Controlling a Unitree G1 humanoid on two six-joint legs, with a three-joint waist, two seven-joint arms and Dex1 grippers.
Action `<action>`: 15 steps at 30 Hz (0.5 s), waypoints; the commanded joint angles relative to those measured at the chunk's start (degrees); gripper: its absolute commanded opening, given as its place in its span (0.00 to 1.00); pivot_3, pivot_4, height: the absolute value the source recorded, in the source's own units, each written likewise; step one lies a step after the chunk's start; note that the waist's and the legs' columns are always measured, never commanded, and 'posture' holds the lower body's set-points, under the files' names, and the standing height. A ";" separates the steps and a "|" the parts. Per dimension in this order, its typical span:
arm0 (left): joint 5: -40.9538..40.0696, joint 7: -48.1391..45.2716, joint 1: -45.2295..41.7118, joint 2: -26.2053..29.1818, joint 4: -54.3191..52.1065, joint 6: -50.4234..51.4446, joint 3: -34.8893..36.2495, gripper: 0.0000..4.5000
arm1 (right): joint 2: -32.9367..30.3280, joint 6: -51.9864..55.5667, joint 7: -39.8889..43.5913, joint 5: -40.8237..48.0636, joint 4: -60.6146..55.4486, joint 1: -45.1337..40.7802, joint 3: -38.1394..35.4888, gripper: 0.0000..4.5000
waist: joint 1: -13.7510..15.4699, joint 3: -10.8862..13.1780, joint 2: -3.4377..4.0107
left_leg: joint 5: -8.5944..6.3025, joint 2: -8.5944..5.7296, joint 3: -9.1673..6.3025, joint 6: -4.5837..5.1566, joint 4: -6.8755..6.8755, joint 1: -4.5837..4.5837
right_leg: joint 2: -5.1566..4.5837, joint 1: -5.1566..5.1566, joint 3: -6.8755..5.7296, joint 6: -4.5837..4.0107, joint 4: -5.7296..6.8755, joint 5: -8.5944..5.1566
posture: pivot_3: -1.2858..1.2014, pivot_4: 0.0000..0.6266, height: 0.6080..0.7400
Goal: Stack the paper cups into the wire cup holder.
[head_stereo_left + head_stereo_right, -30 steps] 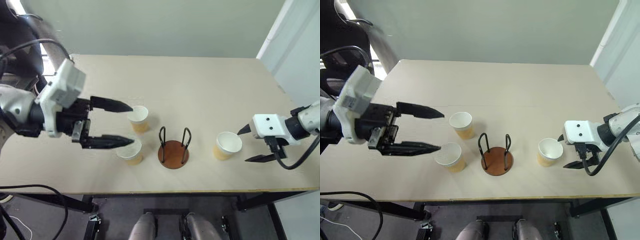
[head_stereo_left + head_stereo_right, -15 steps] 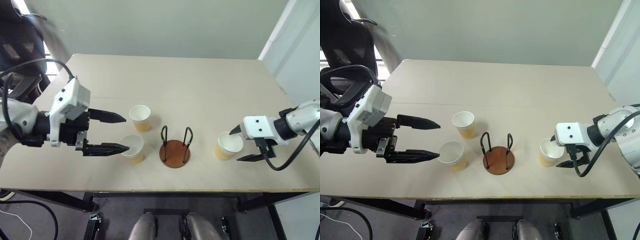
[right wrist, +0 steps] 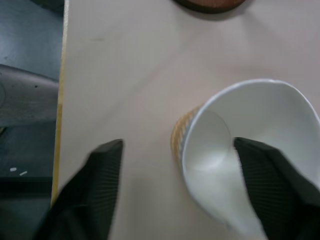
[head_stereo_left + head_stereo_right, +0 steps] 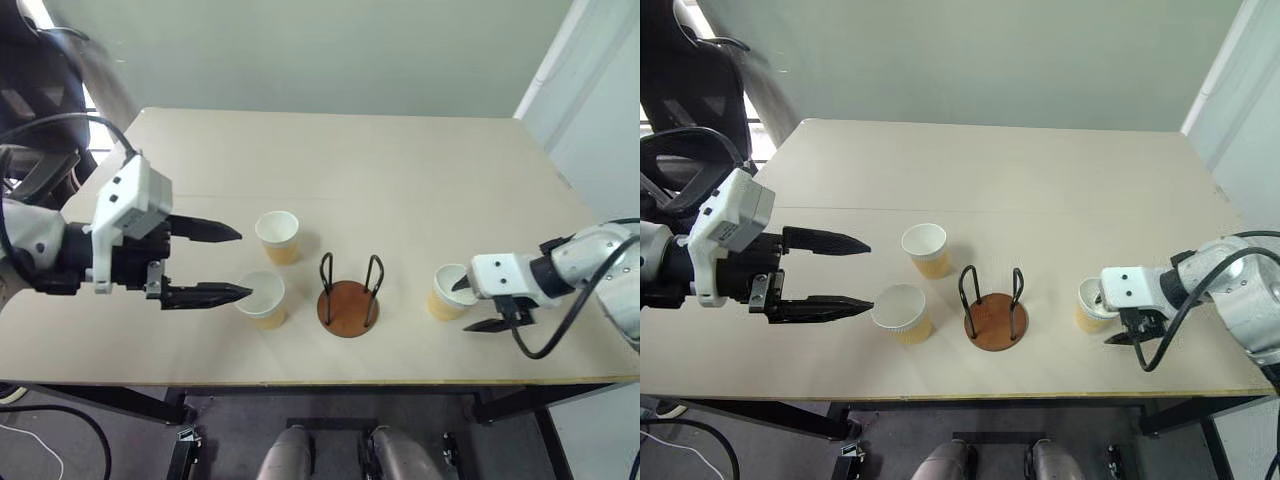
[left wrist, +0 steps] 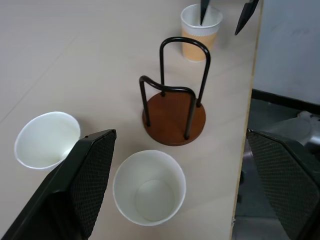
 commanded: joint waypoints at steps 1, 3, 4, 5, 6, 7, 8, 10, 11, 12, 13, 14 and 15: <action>0.29 0.01 -0.52 0.61 0.13 -0.97 2.01 1.00 | -0.43 -1.53 0.40 -1.07 0.62 -2.05 -0.45 0.46 | 0.00 0.00 0.00 | 0.00 0.00 0.00 0.00 0.00 0.00 | 0.00 0.00 0.00 0.00 0.00 0.00 | 0.52 0.24 1.00; 0.33 0.07 -0.48 0.62 0.18 -1.02 2.08 1.00 | -0.52 -2.20 0.63 -1.41 1.19 -2.13 -0.40 0.30 | 0.04 0.00 -0.01 | 0.00 0.00 -0.01 0.00 0.00 0.00 | 0.00 0.00 0.00 -0.01 0.00 -0.01 | 0.52 0.24 1.00; 0.35 0.09 -0.47 0.61 0.20 -1.04 2.08 1.00 | -0.54 -2.52 0.72 -1.61 1.50 -2.21 -0.39 0.21 | 0.07 0.00 -0.01 | -0.01 0.00 -0.01 0.00 0.00 -0.01 | 0.00 0.00 -0.01 -0.02 0.00 -0.01 | 0.52 0.24 1.00; 0.33 0.13 -0.43 0.56 0.19 -1.03 2.11 1.00 | -0.67 -2.95 0.99 -1.75 1.75 -2.30 -0.40 0.14 | 0.11 0.00 0.00 | -0.01 0.00 -0.02 0.00 0.00 -0.02 | 0.00 0.00 -0.01 -0.02 -0.01 -0.02 | 0.52 0.24 1.00; 0.30 0.13 -0.37 0.53 0.17 -1.01 2.14 1.00 | -0.78 -3.39 1.33 -1.80 1.90 -2.35 -0.42 0.06 | 0.12 0.00 -0.01 | -0.02 0.00 -0.02 0.00 0.00 -0.02 | 0.00 0.00 -0.01 -0.02 -0.01 -0.02 | 0.52 0.24 1.00; 0.29 0.08 -0.30 0.51 0.15 -1.04 2.15 1.00 | -0.86 -3.80 1.83 -1.73 1.96 -2.49 -0.41 0.01 | 0.12 0.00 -0.01 | -0.03 0.00 -0.02 0.00 0.00 -0.02 | 0.00 0.00 -0.02 -0.02 -0.01 -0.02 | 0.52 0.24 1.00; 0.26 0.06 -0.31 0.49 0.17 -1.05 2.12 1.00 | -0.90 -4.11 2.34 -1.64 2.00 -2.65 -0.37 0.01 | 0.11 0.00 -0.01 | -0.05 0.00 -0.02 -0.01 0.00 -0.02 | 0.00 0.00 -0.01 -0.02 -0.02 -0.02 | 0.52 0.24 1.00; 0.28 0.03 -0.31 0.48 0.19 -1.12 2.04 1.00 | -1.04 -4.68 3.61 -1.41 1.96 -2.86 -0.20 0.01 | 0.09 0.00 -0.01 | -0.07 0.00 -0.02 -0.02 0.00 -0.02 | 0.00 0.00 -0.02 -0.02 -0.02 -0.02 | 0.52 0.24 1.00; 0.19 -0.07 -0.29 0.49 0.22 -1.09 2.08 1.00 | -1.13 -4.90 4.31 -1.14 1.81 -2.86 -0.18 0.01 | 0.09 0.00 0.00 | -0.07 0.00 -0.02 -0.03 0.00 -0.01 | 0.00 0.00 -0.02 -0.03 -0.02 -0.02 | 0.52 0.24 1.00; 0.11 -0.18 -0.20 0.52 0.21 -1.08 2.16 1.00 | -1.17 -5.03 4.94 -0.80 1.61 -2.84 -0.22 0.01 | 0.08 0.00 0.00 | -0.08 0.00 -0.02 -0.03 0.00 -0.01 | 0.00 0.00 -0.02 -0.03 -0.02 -0.03 | 0.52 0.24 1.00; 0.08 -0.26 -0.13 0.54 0.21 -1.08 2.19 1.00 | -1.14 -5.18 5.60 -0.38 1.43 -2.90 -0.32 0.01 | 0.09 0.00 -0.01 | -0.08 0.00 -0.02 -0.03 0.00 -0.01 | 0.00 0.00 -0.03 -0.04 -0.02 -0.03 | 0.52 0.24 1.00; 0.05 -0.43 0.04 0.60 0.14 -1.08 2.33 1.00 | -1.00 -5.31 6.62 0.59 1.12 -3.39 -0.62 0.01 | 0.09 0.00 0.00 | -0.08 0.00 -0.02 -0.03 -0.01 -0.01 | 0.00 0.00 -0.03 -0.09 -0.02 -0.06 | 0.52 0.24 1.00; -0.13 -0.64 0.11 0.68 0.14 -0.99 2.54 1.00 | -0.50 -5.15 7.96 2.23 0.99 -4.88 -1.19 0.01 | 0.07 0.00 0.00 | -0.08 0.00 -0.02 -0.03 0.00 -0.01 | 0.00 0.00 -0.03 -0.18 -0.02 -0.12 | 0.52 0.24 1.00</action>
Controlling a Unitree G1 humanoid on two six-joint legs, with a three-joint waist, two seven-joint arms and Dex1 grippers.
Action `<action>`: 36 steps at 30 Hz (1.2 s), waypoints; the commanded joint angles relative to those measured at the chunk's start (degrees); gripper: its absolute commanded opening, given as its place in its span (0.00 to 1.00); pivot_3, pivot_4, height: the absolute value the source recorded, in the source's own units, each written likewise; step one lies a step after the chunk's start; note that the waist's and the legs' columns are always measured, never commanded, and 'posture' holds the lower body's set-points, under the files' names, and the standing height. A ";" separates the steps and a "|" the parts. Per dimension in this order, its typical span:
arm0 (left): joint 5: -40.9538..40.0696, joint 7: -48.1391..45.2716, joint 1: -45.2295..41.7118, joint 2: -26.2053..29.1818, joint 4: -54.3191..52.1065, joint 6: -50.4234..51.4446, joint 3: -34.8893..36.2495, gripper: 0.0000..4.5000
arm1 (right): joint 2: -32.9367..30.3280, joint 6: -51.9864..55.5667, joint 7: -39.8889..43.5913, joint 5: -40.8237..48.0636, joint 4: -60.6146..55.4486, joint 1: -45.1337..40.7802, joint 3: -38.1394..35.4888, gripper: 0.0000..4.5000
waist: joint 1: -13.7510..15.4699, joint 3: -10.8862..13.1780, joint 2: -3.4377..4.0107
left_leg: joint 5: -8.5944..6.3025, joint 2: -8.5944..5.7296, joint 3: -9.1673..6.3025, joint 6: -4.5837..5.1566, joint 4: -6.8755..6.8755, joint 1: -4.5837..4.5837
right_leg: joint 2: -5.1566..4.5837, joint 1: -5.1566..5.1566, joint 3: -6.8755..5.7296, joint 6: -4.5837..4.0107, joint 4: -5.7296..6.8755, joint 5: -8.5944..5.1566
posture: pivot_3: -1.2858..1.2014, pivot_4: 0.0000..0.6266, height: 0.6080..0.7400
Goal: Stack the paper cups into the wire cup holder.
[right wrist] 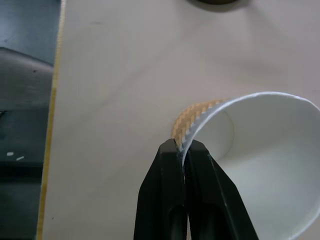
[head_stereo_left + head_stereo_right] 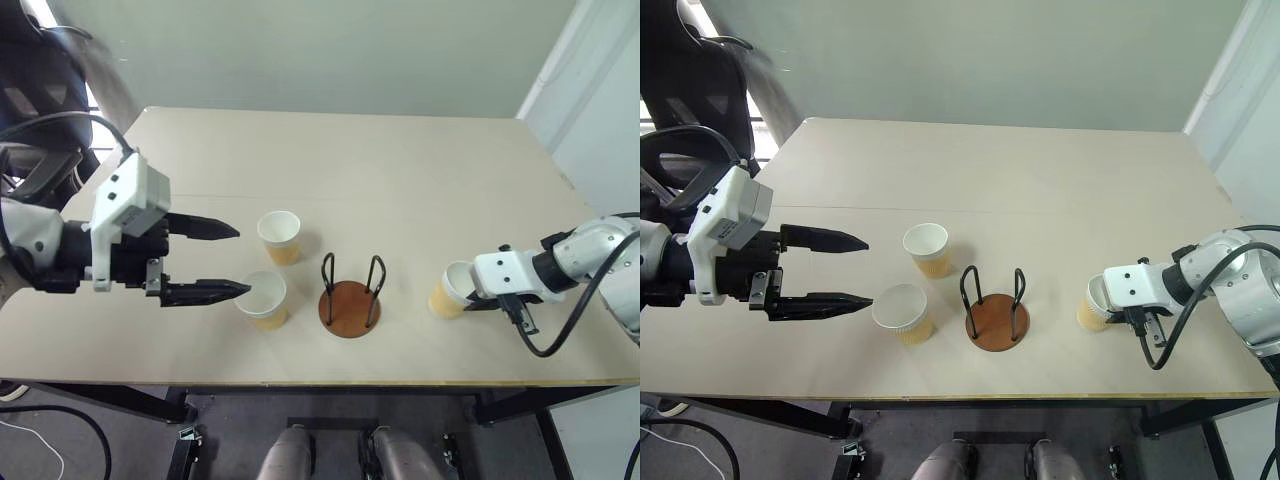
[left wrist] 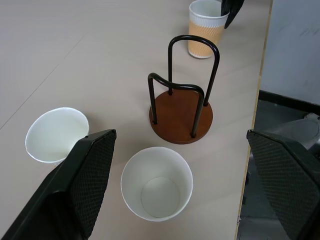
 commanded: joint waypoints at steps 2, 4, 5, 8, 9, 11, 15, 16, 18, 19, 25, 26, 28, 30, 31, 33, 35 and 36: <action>-0.53 -1.23 0.21 1.03 -0.13 -0.52 3.06 1.00 | 0.42 -0.32 4.90 7.56 -0.82 -7.99 -1.84 0.01 | -0.07 0.01 0.01 | 0.00 0.00 0.02 0.00 0.00 -0.01 | 0.00 -0.01 0.01 -0.02 0.01 -0.01 | 0.52 0.24 1.00; -0.71 -2.19 0.60 1.61 -0.02 -0.32 3.73 1.00 | 0.94 -1.08 5.27 11.40 2.17 -15.44 -1.36 0.01 | -0.61 0.07 0.12 | 0.01 0.00 0.04 0.00 0.02 0.01 | 0.00 -0.03 0.02 -0.21 0.06 -0.10 | 0.52 0.24 1.00; -0.65 -2.85 1.03 2.04 0.00 -0.19 4.06 1.00 | 1.06 -2.09 5.27 12.84 3.99 -19.24 -0.61 0.01 | -0.69 0.07 0.12 | 0.05 -0.01 0.09 0.01 0.00 -0.03 | 0.00 -0.10 0.06 -0.31 0.07 -0.11 | 0.52 0.24 1.00; 0.72 -5.28 3.97 3.47 -0.10 -0.54 4.59 1.00 | 3.57 -7.00 5.27 13.57 10.83 -31.01 2.71 0.01 | -0.89 0.07 0.12 | 0.10 0.02 0.05 0.05 -0.06 0.01 | 0.02 -0.12 0.04 -0.40 0.09 -0.15 | 0.52 0.24 1.00; 0.45 -5.62 4.68 3.46 -0.41 -0.35 4.94 1.00 | 4.11 -9.01 5.27 14.29 12.37 -34.11 4.38 0.01 | -0.90 0.07 0.12 | 0.09 0.02 0.03 0.05 -0.07 0.04 | 0.02 -0.12 0.04 -0.46 0.11 -0.19 | 0.52 0.24 1.00; -0.07 -5.64 5.33 3.39 -0.91 -0.20 5.32 1.00 | 4.58 -12.36 5.27 15.75 14.72 -38.03 7.48 0.01 | -0.84 0.04 0.09 | 0.08 0.04 -0.04 0.05 -0.14 0.04 | 0.02 -0.18 -0.01 -0.58 0.16 -0.27 | 0.52 0.24 1.00; 2.50 -5.63 8.21 4.33 -1.34 -0.95 5.95 1.00 | 5.06 -19.30 5.27 19.46 17.02 -43.23 14.94 0.01 | -0.46 0.05 0.09 | -0.01 0.06 -0.15 -0.02 -0.15 -0.03 | 0.03 -0.23 -0.11 -0.71 0.19 -0.35 | 0.52 0.24 1.00; 2.48 -5.58 8.57 4.31 -1.45 -0.87 6.47 1.00 | 5.41 -20.20 5.27 20.36 17.09 -43.87 16.40 0.01 | -0.43 0.05 0.09 | -0.05 0.06 -0.14 -0.04 -0.15 -0.07 | 0.03 -0.26 -0.12 -0.72 0.20 -0.35 | 0.52 0.24 1.00; 2.08 -5.64 9.47 4.16 -2.30 0.01 8.35 1.00 | 5.97 -21.67 5.27 22.48 15.95 -44.37 19.95 0.01 | -0.42 0.05 0.09 | -0.15 0.06 -0.15 -0.08 -0.14 -0.08 | 0.03 -0.26 -0.14 -0.73 0.23 -0.34 | 0.52 0.24 1.00; 1.86 -5.70 10.10 4.03 -2.88 0.54 9.41 1.00 | 6.31 -22.36 5.27 22.83 15.52 -44.32 21.32 0.01 | -0.48 0.05 0.09 | -0.20 0.06 -0.14 -0.10 -0.13 -0.08 | 0.03 -0.26 -0.14 -0.73 0.24 -0.34 | 0.52 0.24 1.00; 1.53 -4.84 13.72 3.13 -5.48 2.49 13.20 1.00 | 8.75 -25.01 5.27 22.90 17.06 -45.26 24.47 0.01 | -0.58 0.04 0.08 | -0.40 0.10 -0.11 -0.13 -0.12 -0.04 | 0.03 -0.26 -0.17 -0.66 0.27 -0.29 | 0.52 0.24 1.00; 1.20 -4.59 14.48 2.77 -6.30 3.10 14.10 1.00 | 9.45 -25.21 5.27 23.24 16.89 -45.41 24.94 0.01 | -0.59 0.04 0.08 | -0.41 0.11 -0.11 -0.14 -0.13 -0.03 | 0.03 -0.26 -0.19 -0.67 0.28 -0.30 | 0.52 0.24 1.00; 0.70 -4.09 15.41 2.28 -7.44 4.04 15.33 1.00 | 10.62 -24.98 5.27 23.96 16.29 -45.52 25.43 0.01 | -0.64 0.04 0.08 | -0.43 0.13 -0.11 -0.15 -0.12 -0.01 | 0.03 -0.26 -0.20 -0.82 0.31 -0.37 | 0.52 0.24 1.00; 0.43 -3.73 15.93 1.99 -8.15 4.69 16.13 1.00 | 12.05 -24.70 5.27 23.46 16.54 -45.44 25.13 0.01 | -0.68 0.04 0.08 | -0.44 0.14 -0.11 -0.17 -0.12 0.00 | 0.03 -0.26 -0.20 -0.95 0.32 -0.42 | 0.52 0.24 1.00; 0.27 -3.52 16.18 1.87 -8.47 5.05 16.58 1.00 | 12.85 -25.00 5.27 22.76 17.12 -45.42 24.88 0.01 | -0.69 0.04 0.07 | -0.44 0.14 -0.11 -0.17 -0.12 0.00 | 0.03 -0.26 -0.20 -0.98 0.32 -0.41 | 0.52 0.24 1.00; 0.12 -3.08 16.62 1.72 -8.90 5.62 17.38 1.00 | 13.87 -25.46 5.27 22.09 17.94 -45.59 24.46 0.01 | -0.71 0.04 0.08 | -0.45 0.14 -0.11 -0.18 -0.11 0.03 | 0.03 -0.26 -0.20 -1.02 0.34 -0.39 | 0.52 0.24 1.00; 0.09 -2.89 17.06 1.61 -9.16 5.99 18.14 1.00 | 14.45 -25.87 5.27 21.96 18.80 -46.22 24.16 0.01 | -0.71 0.04 0.08 | -0.45 0.15 -0.11 -0.19 -0.11 0.02 | 0.03 -0.26 -0.20 -1.04 0.34 -0.38 | 0.52 0.24 1.00; 0.09 -2.75 17.19 1.55 -9.24 6.10 18.37 1.00 | 14.71 -26.21 5.27 21.75 19.52 -46.64 23.98 0.01 | -0.71 0.04 0.08 | -0.46 0.15 -0.12 -0.21 -0.10 0.02 | 0.03 -0.26 -0.20 -1.05 0.34 -0.37 | 0.52 0.24 1.00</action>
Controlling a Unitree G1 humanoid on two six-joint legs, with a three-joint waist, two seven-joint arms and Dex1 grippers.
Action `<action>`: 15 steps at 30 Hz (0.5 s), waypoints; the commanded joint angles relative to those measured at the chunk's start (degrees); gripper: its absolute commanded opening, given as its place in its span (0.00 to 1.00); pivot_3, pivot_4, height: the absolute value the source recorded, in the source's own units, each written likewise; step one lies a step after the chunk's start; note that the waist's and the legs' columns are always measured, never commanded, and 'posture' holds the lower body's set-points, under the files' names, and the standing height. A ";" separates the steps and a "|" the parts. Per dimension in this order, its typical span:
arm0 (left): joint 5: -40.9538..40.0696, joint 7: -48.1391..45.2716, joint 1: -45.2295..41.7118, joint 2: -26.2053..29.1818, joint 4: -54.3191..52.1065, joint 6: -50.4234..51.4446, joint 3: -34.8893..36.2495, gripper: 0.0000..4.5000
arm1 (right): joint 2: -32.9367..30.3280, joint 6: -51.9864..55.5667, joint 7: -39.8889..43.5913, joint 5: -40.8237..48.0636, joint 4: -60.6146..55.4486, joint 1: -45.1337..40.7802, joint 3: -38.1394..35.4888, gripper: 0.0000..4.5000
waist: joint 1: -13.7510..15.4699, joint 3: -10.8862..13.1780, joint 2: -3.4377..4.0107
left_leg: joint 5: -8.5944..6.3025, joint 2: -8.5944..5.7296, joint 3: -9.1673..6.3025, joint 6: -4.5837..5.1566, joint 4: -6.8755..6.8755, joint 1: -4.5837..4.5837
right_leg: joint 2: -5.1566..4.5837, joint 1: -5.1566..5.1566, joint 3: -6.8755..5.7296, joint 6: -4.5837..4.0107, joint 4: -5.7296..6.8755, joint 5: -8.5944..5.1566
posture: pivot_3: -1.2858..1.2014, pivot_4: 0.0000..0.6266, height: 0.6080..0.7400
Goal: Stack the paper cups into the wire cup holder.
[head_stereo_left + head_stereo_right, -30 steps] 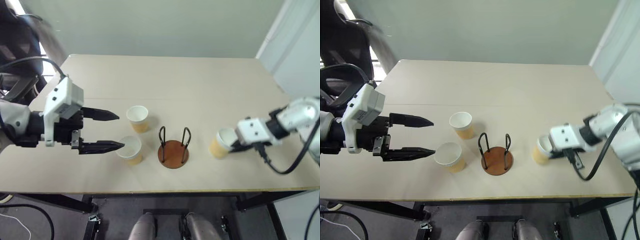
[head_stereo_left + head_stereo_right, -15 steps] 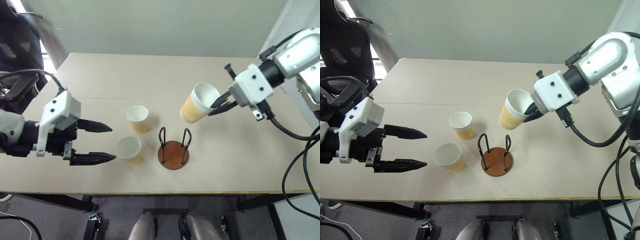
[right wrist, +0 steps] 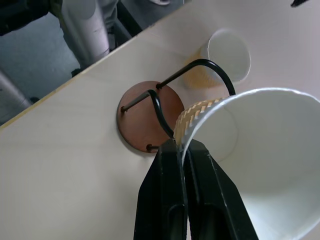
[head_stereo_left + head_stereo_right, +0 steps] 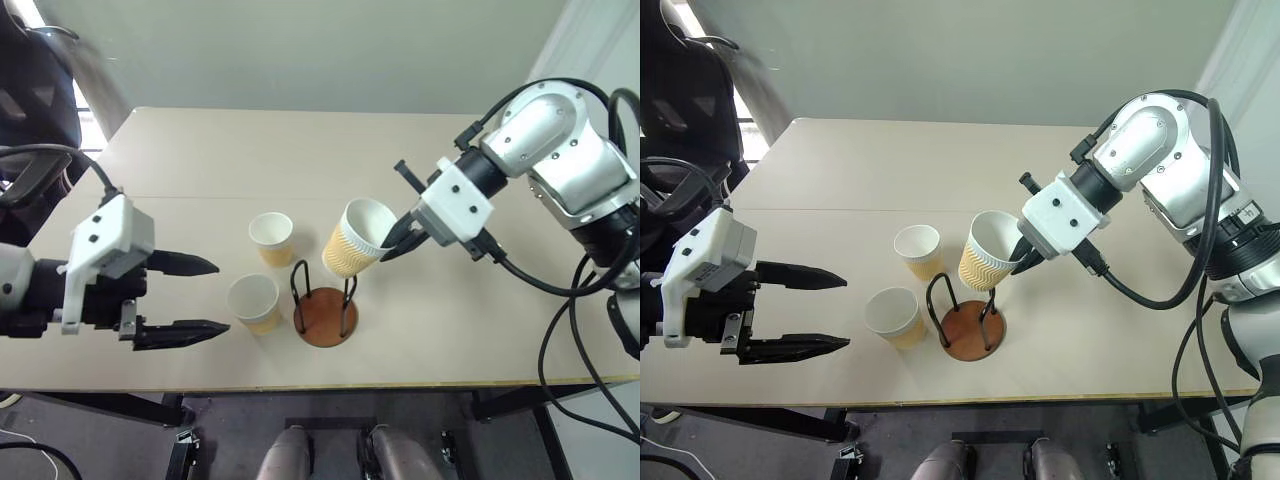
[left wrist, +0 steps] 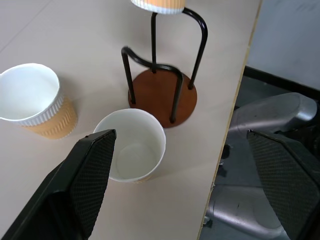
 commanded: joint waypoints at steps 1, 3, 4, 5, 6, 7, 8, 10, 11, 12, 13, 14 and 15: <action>-0.62 0.72 0.24 0.03 -1.08 0.66 2.85 1.00 | 0.64 -1.41 0.23 -0.60 1.68 -2.89 -1.15 0.01 | 0.00 0.00 0.01 | -0.01 0.00 0.00 -0.02 0.00 0.00 | 0.00 0.00 0.00 -0.01 0.00 0.00 | 0.52 0.24 1.00; -0.65 0.95 0.27 -0.06 -1.07 0.65 2.98 1.00 | 1.01 -1.75 0.23 -0.73 2.88 -3.69 -1.57 0.01 | 0.01 0.00 0.00 | -0.04 0.00 0.00 -0.07 0.01 -0.01 | 0.00 -0.01 0.00 -0.02 0.00 0.01 | 0.52 0.24 1.00; -0.59 1.09 0.23 -0.12 -0.97 0.52 2.86 1.00 | 1.19 -1.70 0.23 -0.48 3.37 -4.22 -1.97 0.01 | 0.04 0.00 0.01 | -0.06 0.00 0.00 -0.10 0.01 -0.01 | 0.00 -0.01 0.00 -0.02 0.00 0.01 | 0.52 0.24 1.00; -0.59 1.21 0.18 -0.15 -0.88 0.39 2.72 1.00 | 1.36 -1.57 0.23 -0.20 3.65 -4.63 -2.36 0.01 | 0.07 0.00 0.01 | -0.07 0.00 0.00 -0.12 0.01 -0.02 | 0.00 -0.02 0.00 -0.02 -0.01 0.01 | 0.52 0.24 1.00; -0.61 1.26 0.12 -0.16 -0.78 0.28 2.58 1.00 | 1.52 -1.39 0.23 0.11 3.73 -4.92 -2.71 0.01 | 0.07 0.00 0.01 | -0.10 0.00 -0.01 -0.17 0.01 -0.04 | 0.00 -0.04 0.00 -0.02 -0.01 0.01 | 0.52 0.24 1.00; -0.65 1.25 0.05 -0.14 -0.70 0.17 2.44 1.00 | 1.50 -0.96 0.23 0.78 3.13 -4.93 -2.98 0.01 | 0.07 0.00 0.01 | -0.15 0.00 -0.01 -0.25 0.01 -0.04 | 0.00 -0.04 0.00 -0.03 -0.01 0.00 | 0.52 0.24 1.00; -0.72 1.05 0.04 -0.04 -0.56 0.10 2.29 1.00 | 1.48 -0.34 0.23 1.53 2.21 -4.75 -3.28 0.01 | 0.07 0.00 0.01 | -0.16 0.00 0.00 -0.26 0.01 -0.05 | 0.00 -0.04 0.00 -0.03 -0.02 0.00 | 0.52 0.24 1.00; -0.21 0.32 0.49 0.34 -0.24 -0.28 1.81 1.00 | 1.47 0.71 0.23 2.49 0.41 -4.08 -3.68 0.01 | 0.06 0.00 0.01 | -0.17 0.00 -0.01 -0.27 0.01 -0.05 | 0.00 -0.04 0.00 -0.05 -0.03 -0.01 | 0.52 0.24 1.00; 0.38 0.00 0.94 0.51 -0.03 -0.57 1.51 1.00 | 1.48 1.18 0.23 2.76 -0.42 -3.66 -3.77 0.01 | 0.05 0.00 0.01 | -0.17 0.00 -0.01 -0.27 0.00 -0.06 | 0.00 -0.04 0.00 -0.06 -0.03 -0.01 | 0.52 0.24 1.00; 1.04 -0.27 1.40 0.64 0.17 -0.91 1.21 1.00 | 1.53 1.59 0.23 2.89 -1.15 -3.27 -3.83 0.01 | 0.03 0.00 0.01 | -0.18 0.00 0.00 -0.27 0.00 -0.05 | 0.00 -0.04 0.00 -0.06 -0.03 -0.02 | 0.52 0.24 1.00; 1.63 -0.51 1.94 0.69 0.23 -1.27 0.91 1.00 | 1.90 2.21 0.23 2.84 -1.99 -2.80 -4.09 0.01 | 0.04 0.00 0.01 | -0.19 0.00 -0.01 -0.28 0.00 -0.05 | 0.01 -0.04 0.00 -0.08 -0.04 -0.03 | 0.52 0.24 1.00; 1.89 -0.58 2.21 0.68 0.21 -1.50 0.65 1.00 | 2.43 2.88 0.23 2.74 -2.62 -2.42 -4.49 0.01 | 0.03 0.00 0.00 | -0.19 0.00 -0.01 -0.28 0.00 -0.05 | 0.01 -0.04 0.00 -0.08 -0.03 -0.03 | 0.52 0.24 1.00; 1.88 -0.54 2.29 0.61 0.07 -1.64 0.41 1.00 | 3.11 3.55 0.23 2.51 -3.20 -2.02 -4.89 0.01 | 0.02 0.00 -0.01 | -0.19 0.01 -0.01 -0.28 -0.01 -0.05 | 0.01 -0.04 0.00 -0.08 -0.03 -0.03 | 0.52 0.24 1.00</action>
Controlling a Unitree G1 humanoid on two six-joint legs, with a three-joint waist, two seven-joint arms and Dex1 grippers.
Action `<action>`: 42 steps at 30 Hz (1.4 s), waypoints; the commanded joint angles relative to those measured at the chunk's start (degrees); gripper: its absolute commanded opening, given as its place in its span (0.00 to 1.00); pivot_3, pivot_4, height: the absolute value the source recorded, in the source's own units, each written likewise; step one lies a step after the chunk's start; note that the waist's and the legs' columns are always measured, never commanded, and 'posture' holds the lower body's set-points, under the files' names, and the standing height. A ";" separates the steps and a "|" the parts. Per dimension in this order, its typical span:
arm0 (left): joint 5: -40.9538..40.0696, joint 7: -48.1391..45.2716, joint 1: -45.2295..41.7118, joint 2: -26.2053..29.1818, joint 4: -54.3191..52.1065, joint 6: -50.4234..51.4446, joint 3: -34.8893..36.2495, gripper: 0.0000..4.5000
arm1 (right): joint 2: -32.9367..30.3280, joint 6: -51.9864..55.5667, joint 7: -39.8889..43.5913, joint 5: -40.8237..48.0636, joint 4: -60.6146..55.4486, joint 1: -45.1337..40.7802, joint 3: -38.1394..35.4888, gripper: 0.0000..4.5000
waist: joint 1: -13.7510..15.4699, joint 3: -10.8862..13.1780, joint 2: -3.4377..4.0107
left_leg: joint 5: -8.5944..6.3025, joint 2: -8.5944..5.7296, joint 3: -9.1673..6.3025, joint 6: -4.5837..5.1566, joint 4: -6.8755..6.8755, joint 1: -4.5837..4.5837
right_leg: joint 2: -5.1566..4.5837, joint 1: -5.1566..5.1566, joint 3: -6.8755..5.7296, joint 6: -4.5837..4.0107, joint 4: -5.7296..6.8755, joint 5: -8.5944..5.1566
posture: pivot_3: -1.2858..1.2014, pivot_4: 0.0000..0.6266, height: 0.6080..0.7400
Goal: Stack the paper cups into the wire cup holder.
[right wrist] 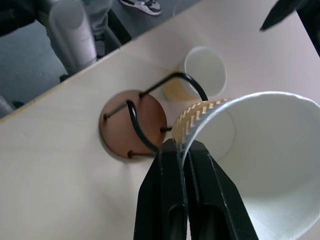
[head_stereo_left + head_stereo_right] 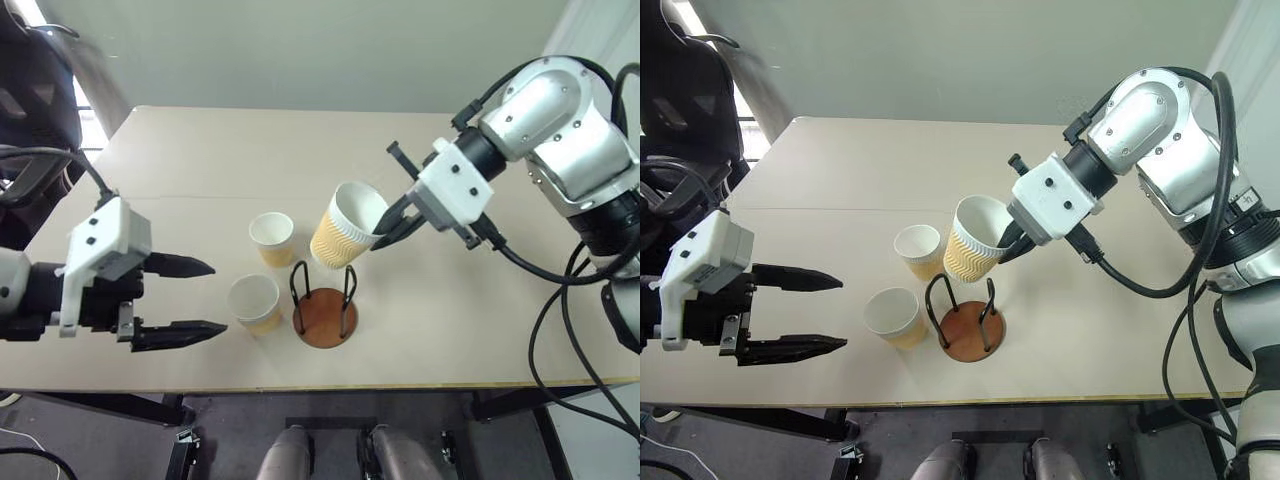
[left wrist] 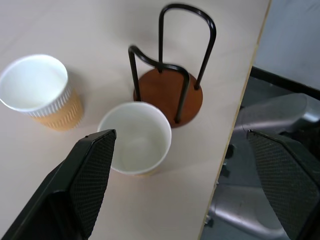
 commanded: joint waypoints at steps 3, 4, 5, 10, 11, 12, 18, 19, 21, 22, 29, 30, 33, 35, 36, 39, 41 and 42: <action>0.22 -0.36 -0.19 0.47 -0.67 -1.43 -0.43 1.00 | 3.46 3.16 0.23 -0.62 -3.32 1.53 -4.63 0.01 | -0.01 0.00 0.00 | 0.00 0.00 0.00 -0.02 0.01 0.01 | 0.00 -0.01 0.00 0.00 0.03 0.01 | 0.52 0.24 1.00; 0.04 -0.39 -0.43 0.53 -0.67 -1.43 -0.33 1.00 | 4.34 3.42 0.23 -1.43 -3.29 1.95 -4.85 0.01 | -0.02 0.00 0.00 | 0.00 0.00 0.00 -0.02 0.02 0.01 | 0.00 -0.01 0.00 -0.01 0.04 0.01 | 0.52 0.24 1.00; -0.27 -0.45 -0.73 0.57 -0.67 -1.40 -0.02 1.00 | 5.07 3.61 0.23 -2.13 -3.23 2.37 -4.98 0.01 | -0.01 -0.01 -0.01 | 0.00 0.00 0.00 -0.02 0.02 0.01 | 0.00 -0.01 0.00 -0.02 0.04 0.02 | 0.52 0.24 1.00; -3.23 -1.10 -1.80 0.57 -1.00 0.25 2.75 1.00 | 6.63 4.44 0.23 -4.01 -3.28 3.88 -5.14 0.01 | 0.09 0.00 0.00 | -0.01 0.00 -0.01 -0.03 0.03 -0.01 | 0.00 -0.01 0.00 -0.03 0.03 0.02 | 0.52 0.24 1.00; -3.05 -1.09 -1.33 0.56 -1.13 0.35 2.99 1.00 | 7.07 4.44 0.23 -4.52 -3.19 4.21 -5.22 0.01 | 0.08 0.00 -0.01 | -0.01 0.00 0.00 -0.03 0.03 -0.01 | 0.00 -0.01 0.00 -0.03 0.02 0.03 | 0.52 0.24 1.00; -3.01 -1.02 -0.95 0.48 -1.30 0.43 3.21 1.00 | 7.50 4.39 0.23 -5.04 -3.08 4.57 -5.27 0.01 | 0.06 0.00 -0.01 | -0.01 0.00 0.00 -0.03 0.02 -0.01 | 0.00 -0.01 0.00 -0.03 0.02 0.02 | 0.52 0.24 1.00; -3.70 0.15 0.16 -0.17 -2.72 1.34 4.29 1.00 | 9.34 3.72 0.23 -8.04 -2.27 6.53 -5.35 0.01 | 0.00 0.00 -0.01 | -0.01 0.01 0.00 -0.04 0.02 0.00 | 0.01 -0.01 0.00 -0.03 0.02 0.02 | 0.52 0.24 1.00; -3.71 0.26 0.31 -0.21 -2.82 1.49 4.49 1.00 | 9.39 3.63 0.23 -8.25 -2.22 6.72 -5.29 0.01 | 0.00 0.00 -0.01 | -0.01 0.01 0.00 -0.04 0.02 0.00 | 0.01 -0.01 0.00 -0.03 0.02 0.02 | 0.52 0.24 1.00; -3.69 0.35 0.66 -0.26 -2.98 1.62 4.90 1.00 | 9.26 3.45 0.23 -8.50 -2.32 7.06 -5.06 0.01 | -0.01 0.00 -0.01 | -0.01 0.01 0.00 -0.04 0.02 0.00 | 0.01 -0.01 0.00 -0.03 0.03 0.02 | 0.52 0.24 1.00; -3.66 0.37 0.81 -0.27 -3.04 1.65 5.04 1.00 | 9.20 3.40 0.23 -8.59 -2.41 7.23 -4.99 0.01 | -0.01 0.00 -0.01 | -0.01 0.01 0.00 -0.04 0.02 0.00 | 0.01 -0.01 0.00 -0.03 0.03 0.02 | 0.52 0.24 1.00; -3.27 0.41 1.11 -0.13 -3.00 1.21 5.04 1.00 | 9.09 2.93 0.23 -10.13 -2.93 8.38 -4.79 0.01 | 0.00 0.00 -0.01 | -0.01 0.01 0.00 -0.04 0.02 0.00 | 0.01 -0.01 0.00 -0.03 0.03 0.02 | 0.52 0.24 1.00; -3.19 0.38 1.06 -0.09 -2.90 1.07 4.90 1.00 | 9.08 2.90 0.23 -10.24 -2.96 8.41 -4.82 0.01 | 0.00 0.00 -0.01 | -0.01 0.01 0.00 -0.05 0.02 0.01 | 0.01 -0.01 0.00 -0.03 0.03 0.02 | 0.52 0.24 1.00; -3.02 0.35 0.82 0.02 -2.58 0.69 4.38 1.00 | 8.75 2.68 0.23 -10.50 -2.93 8.33 -4.63 0.01 | 0.00 0.00 -0.01 | -0.01 0.01 0.00 -0.04 0.02 0.01 | 0.01 -0.01 0.00 -0.03 0.03 0.02 | 0.52 0.24 1.00; -2.97 0.31 0.80 0.00 -2.59 0.55 4.23 1.00 | 8.25 2.62 0.23 -10.55 -3.06 8.30 -4.30 0.01 | 0.00 0.00 -0.01 | -0.01 0.01 0.00 -0.05 0.02 0.01 | 0.01 -0.01 0.00 -0.03 0.03 0.02 | 0.52 0.24 1.00; -3.01 0.28 0.71 0.02 -2.54 0.48 4.15 1.00 | 8.16 2.69 0.23 -10.66 -3.04 8.30 -4.28 0.04 | 0.02 0.00 -0.01 | -0.01 0.01 0.00 -0.05 0.02 0.00 | 0.01 -0.01 0.00 -0.03 0.03 0.02 | 0.52 0.24 1.00; -3.08 0.08 0.60 0.14 -2.45 0.37 4.10 1.00 | 7.92 2.55 0.23 -10.90 -3.13 8.33 -4.23 0.20 | 0.01 0.00 -0.01 | -0.01 0.01 0.00 -0.05 0.02 0.00 | 0.01 -0.01 0.00 -0.03 0.03 0.03 | 0.52 0.24 1.00; -3.12 -0.09 0.57 0.21 -2.39 0.31 4.12 1.00 | 7.98 2.56 0.23 -10.93 -3.18 8.36 -4.34 0.36 | 0.00 0.00 -0.01 | -0.01 0.01 -0.01 -0.05 0.02 0.01 | 0.01 -0.01 0.00 -0.03 0.03 0.02 | 0.52 0.24 1.00; -3.10 -0.19 0.49 0.32 -2.25 0.27 4.09 1.00 | 7.97 2.56 0.23 -10.88 -3.15 8.31 -4.40 0.44 | 0.00 0.00 -0.01 | -0.01 0.01 -0.01 -0.05 0.02 0.01 | 0.01 -0.01 0.00 -0.03 0.03 0.02 | 0.52 0.24 1.00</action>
